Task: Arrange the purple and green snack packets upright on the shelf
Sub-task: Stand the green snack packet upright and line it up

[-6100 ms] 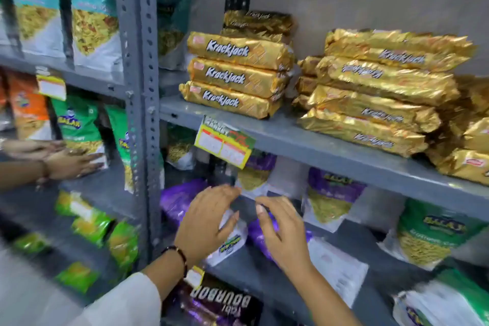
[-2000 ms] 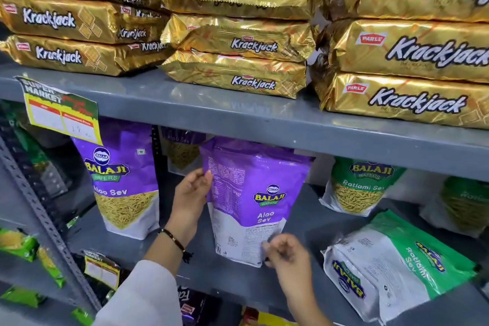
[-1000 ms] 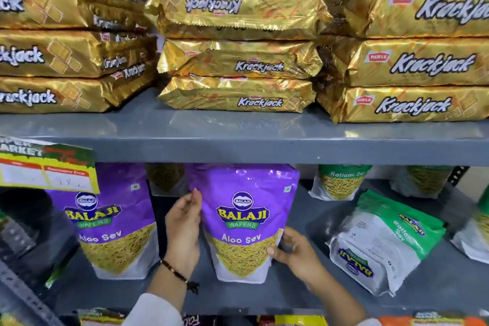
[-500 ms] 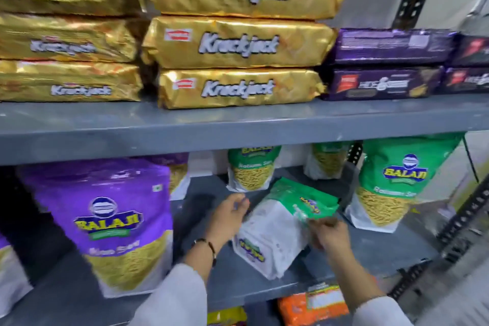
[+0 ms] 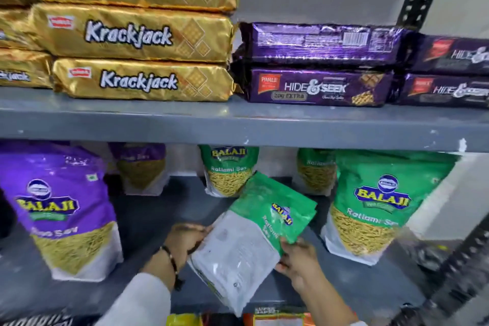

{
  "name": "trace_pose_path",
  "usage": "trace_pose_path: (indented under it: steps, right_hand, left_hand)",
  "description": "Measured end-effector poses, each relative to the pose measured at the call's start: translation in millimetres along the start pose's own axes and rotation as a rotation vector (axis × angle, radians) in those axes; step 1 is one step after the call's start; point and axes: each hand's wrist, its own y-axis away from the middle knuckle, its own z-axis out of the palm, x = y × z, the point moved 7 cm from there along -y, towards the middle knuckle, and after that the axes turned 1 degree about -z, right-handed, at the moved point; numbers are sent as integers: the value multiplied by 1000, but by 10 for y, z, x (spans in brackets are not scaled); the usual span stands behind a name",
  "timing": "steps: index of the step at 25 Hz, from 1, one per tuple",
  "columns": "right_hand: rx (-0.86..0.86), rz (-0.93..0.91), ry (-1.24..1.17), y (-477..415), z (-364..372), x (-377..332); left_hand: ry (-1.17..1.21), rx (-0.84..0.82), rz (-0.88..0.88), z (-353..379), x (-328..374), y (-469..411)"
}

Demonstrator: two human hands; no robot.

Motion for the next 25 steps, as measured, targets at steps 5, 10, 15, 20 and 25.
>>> trace_pose_path:
  steps: [5, 10, 15, 20, 25]
  right_hand:
    - [-213, -387, 81, 201, 263, -690]
    - [-388, -603, 161, 241, 521, -924]
    - [-289, -614, 159, 265, 457, -918]
    - [-172, -802, 398, 761, 422, -598]
    - [-446, -639, 585, 763, 726, -363]
  left_hand:
    - [271, 253, 97, 81, 22, 503]
    - [514, 367, 98, 153, -207, 430]
    - [557, 410, 41, 194, -332, 296]
    - [200, 420, 299, 145, -101, 586]
    - [-304, 399, 508, 328, -84, 1056]
